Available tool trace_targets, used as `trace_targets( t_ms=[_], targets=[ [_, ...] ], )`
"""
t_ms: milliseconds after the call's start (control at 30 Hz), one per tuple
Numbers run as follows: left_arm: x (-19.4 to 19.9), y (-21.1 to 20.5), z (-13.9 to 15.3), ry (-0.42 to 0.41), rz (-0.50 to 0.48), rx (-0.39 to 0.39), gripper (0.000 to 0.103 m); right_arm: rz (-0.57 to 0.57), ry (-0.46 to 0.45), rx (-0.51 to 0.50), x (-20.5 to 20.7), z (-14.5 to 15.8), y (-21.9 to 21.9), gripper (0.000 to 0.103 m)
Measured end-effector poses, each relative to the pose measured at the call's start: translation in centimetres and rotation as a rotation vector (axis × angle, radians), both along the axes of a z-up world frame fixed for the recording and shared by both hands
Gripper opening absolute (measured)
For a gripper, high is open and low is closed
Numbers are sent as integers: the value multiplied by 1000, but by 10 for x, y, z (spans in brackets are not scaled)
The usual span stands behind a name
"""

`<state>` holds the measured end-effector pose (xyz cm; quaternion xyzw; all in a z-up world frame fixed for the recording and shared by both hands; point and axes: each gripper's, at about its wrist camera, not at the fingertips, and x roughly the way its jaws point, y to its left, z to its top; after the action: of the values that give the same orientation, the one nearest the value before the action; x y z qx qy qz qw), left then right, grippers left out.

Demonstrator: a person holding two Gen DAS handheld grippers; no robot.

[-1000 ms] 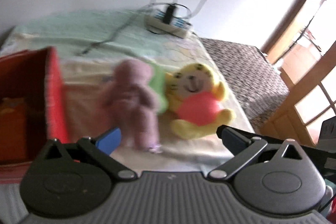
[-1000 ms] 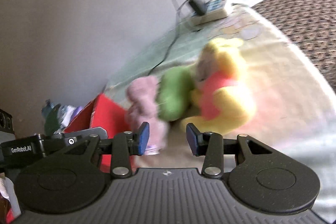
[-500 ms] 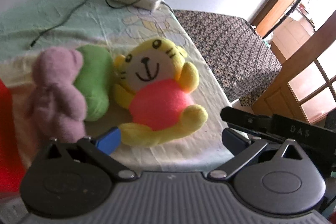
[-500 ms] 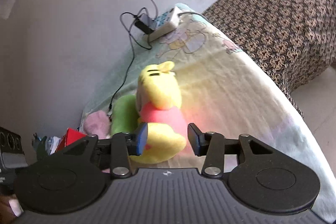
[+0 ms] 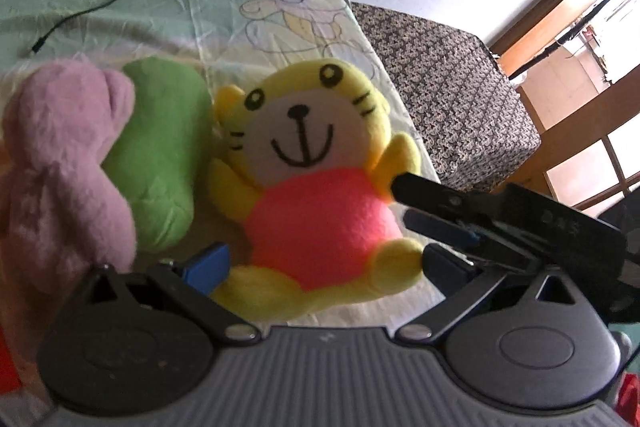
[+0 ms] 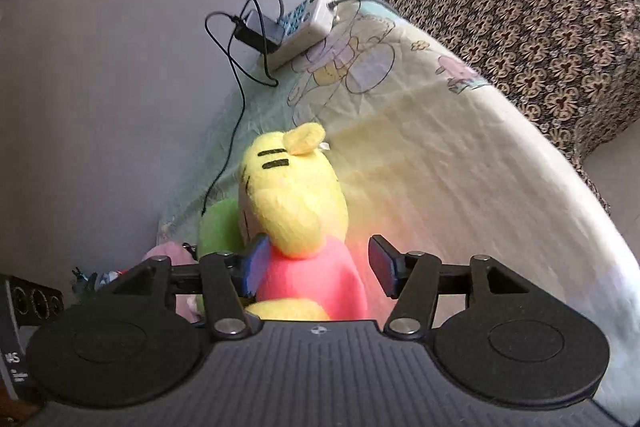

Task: Organize objects
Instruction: 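Close the right tool on the yellow tiger plush's head, then lift the yellow tiger with the right tool and carry it to the red box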

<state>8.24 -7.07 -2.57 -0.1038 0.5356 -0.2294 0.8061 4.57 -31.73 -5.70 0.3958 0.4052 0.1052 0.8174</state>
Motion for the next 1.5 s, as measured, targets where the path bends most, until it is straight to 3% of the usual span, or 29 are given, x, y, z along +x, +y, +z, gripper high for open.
trace_targets(
  t_ms=[100, 167, 400, 633, 767, 1033, 1200, 1500],
  targets=[
    [3, -6, -2, -21, -30, 14, 103, 28, 18, -2, 13, -9, 6, 59],
    [3, -11, -6, -31, -55, 23, 103, 38, 20, 4, 21, -13, 10, 67],
    [20, -6, -21, 28, -42, -34, 103, 88, 27, 45, 39, -27, 23, 68],
    [19, -4, -20, 24, -53, -70, 103, 134, 21, 84, 35, -24, 26, 52],
    [12, -8, -14, 10, -90, -72, 98, 141, 23, 101, 20, -17, 20, 51],
    [-30, -21, 3, -68, -227, -16, 102, 159, 33, 83, -20, -3, 18, 51],
    [-53, -24, 1, -71, -259, 18, 96, 189, 53, 75, -49, -1, 28, 51],
    [-106, -16, 26, -169, -295, 61, 94, 216, 8, 54, -86, 20, 41, 51]
  ],
)
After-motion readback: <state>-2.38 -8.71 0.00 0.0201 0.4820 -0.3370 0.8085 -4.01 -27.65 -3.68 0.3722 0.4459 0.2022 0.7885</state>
